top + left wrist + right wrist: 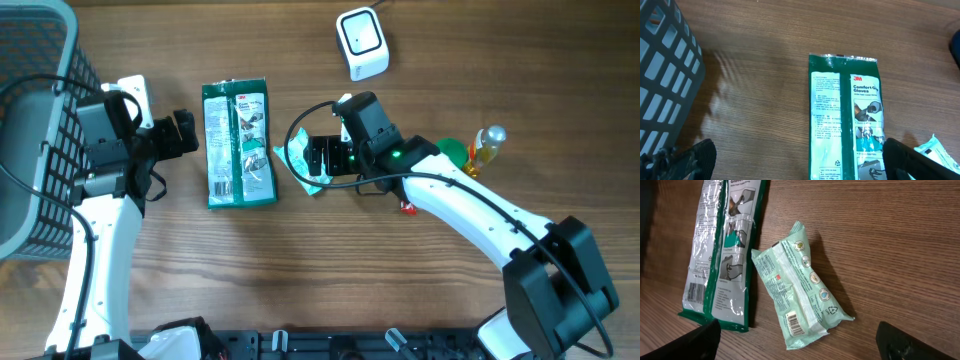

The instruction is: Scan the item barcode

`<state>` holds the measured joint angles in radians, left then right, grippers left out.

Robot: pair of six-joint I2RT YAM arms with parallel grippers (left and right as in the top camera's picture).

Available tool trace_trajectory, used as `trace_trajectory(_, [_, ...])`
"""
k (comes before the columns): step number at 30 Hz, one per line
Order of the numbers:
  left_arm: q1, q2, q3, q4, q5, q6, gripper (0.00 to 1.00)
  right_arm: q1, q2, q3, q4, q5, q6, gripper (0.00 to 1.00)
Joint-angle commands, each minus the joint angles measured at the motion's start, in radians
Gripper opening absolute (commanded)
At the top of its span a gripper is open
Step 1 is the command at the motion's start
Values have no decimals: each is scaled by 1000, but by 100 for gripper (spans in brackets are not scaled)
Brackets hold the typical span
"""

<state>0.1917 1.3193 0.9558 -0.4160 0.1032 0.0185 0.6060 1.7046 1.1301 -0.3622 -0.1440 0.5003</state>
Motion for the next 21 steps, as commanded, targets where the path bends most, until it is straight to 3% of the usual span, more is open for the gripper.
trace_trajectory(1, [5, 3, 8, 2, 4, 8, 100, 2, 6, 4, 3, 21, -2, 100])
trace_trajectory(6, [5, 3, 8, 2, 4, 8, 100, 2, 6, 4, 16, 34, -1, 100])
trace_trajectory(10, [5, 3, 8, 3, 4, 8, 100, 2, 6, 4, 149, 26, -10, 100])
trace_trajectory(12, [5, 3, 8, 2, 4, 8, 100, 2, 6, 4, 238, 37, -22, 33])
trace_trajectory(14, [5, 3, 8, 2, 4, 8, 100, 2, 8, 5, 269, 40, -60, 23])
trace_trajectory(16, [5, 3, 8, 2, 4, 8, 100, 3, 20, 19, 283, 47, -136, 28])
trace_trajectory(19, [5, 3, 8, 2, 4, 8, 100, 13, 58, 31, 283, 101, -346, 44])
trace_trajectory(21, [5, 3, 8, 2, 4, 8, 100, 14, 94, 30, 262, 110, -381, 48])
